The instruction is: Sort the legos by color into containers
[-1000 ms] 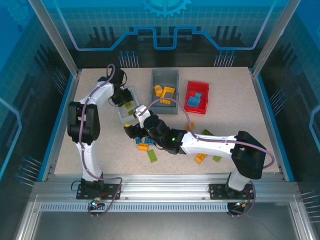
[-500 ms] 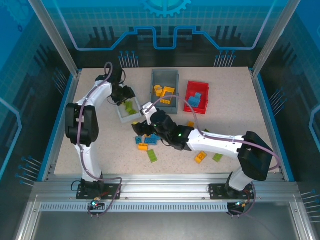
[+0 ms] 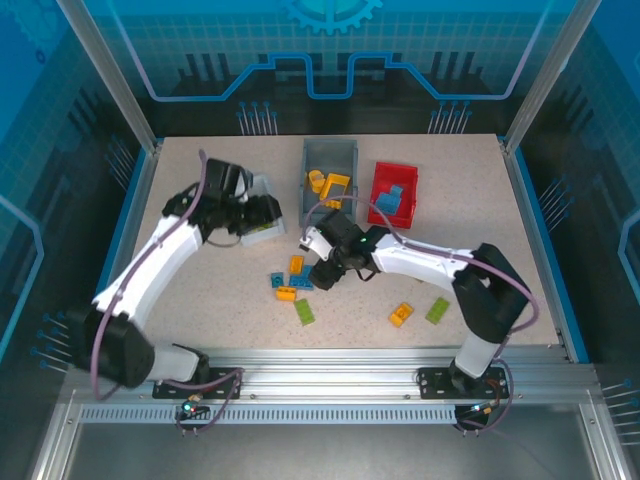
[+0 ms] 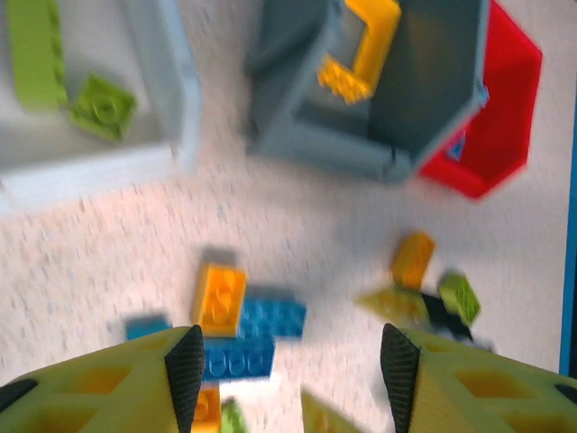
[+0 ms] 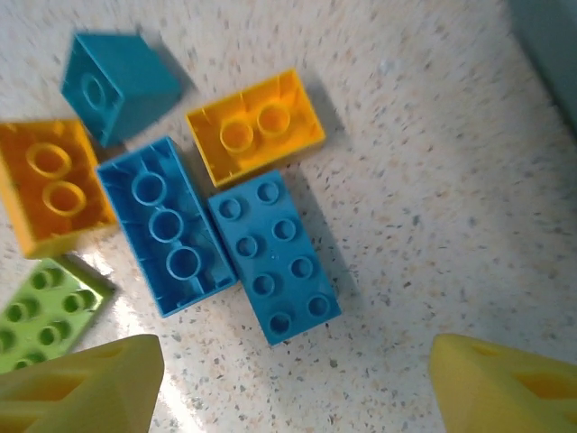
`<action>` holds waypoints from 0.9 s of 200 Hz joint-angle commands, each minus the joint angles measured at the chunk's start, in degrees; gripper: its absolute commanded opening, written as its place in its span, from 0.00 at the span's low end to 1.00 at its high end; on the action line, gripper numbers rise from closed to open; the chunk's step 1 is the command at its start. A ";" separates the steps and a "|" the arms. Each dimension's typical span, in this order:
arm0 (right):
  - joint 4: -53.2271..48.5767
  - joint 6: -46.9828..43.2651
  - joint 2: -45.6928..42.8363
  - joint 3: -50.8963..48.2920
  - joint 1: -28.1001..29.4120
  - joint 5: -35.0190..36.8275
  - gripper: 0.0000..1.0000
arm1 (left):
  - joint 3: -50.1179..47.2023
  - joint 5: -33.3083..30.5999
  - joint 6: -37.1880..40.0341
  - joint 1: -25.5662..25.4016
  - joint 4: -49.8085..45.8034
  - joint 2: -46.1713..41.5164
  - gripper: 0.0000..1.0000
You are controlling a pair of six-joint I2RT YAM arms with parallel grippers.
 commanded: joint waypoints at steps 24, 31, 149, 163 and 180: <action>-8.32 -6.72 7.99 6.69 0.35 1.78 0.77 | -13.68 3.70 -6.39 -5.54 -1.81 -19.28 0.59; -8.18 -6.93 8.78 7.10 0.32 2.03 0.77 | -14.97 3.89 -7.29 -5.91 -2.02 -22.13 0.59; -9.80 -7.82 17.88 14.08 -0.73 -0.98 0.49 | -18.64 5.78 -10.40 -5.95 -3.27 -32.11 0.58; -9.70 -7.70 17.14 13.37 -0.73 -0.50 0.42 | -18.82 5.90 -10.40 -6.01 -3.13 -32.20 0.58; -8.79 -7.40 14.21 11.03 -0.73 0.65 0.35 | -19.05 6.26 -10.45 -5.99 -2.57 -32.05 0.58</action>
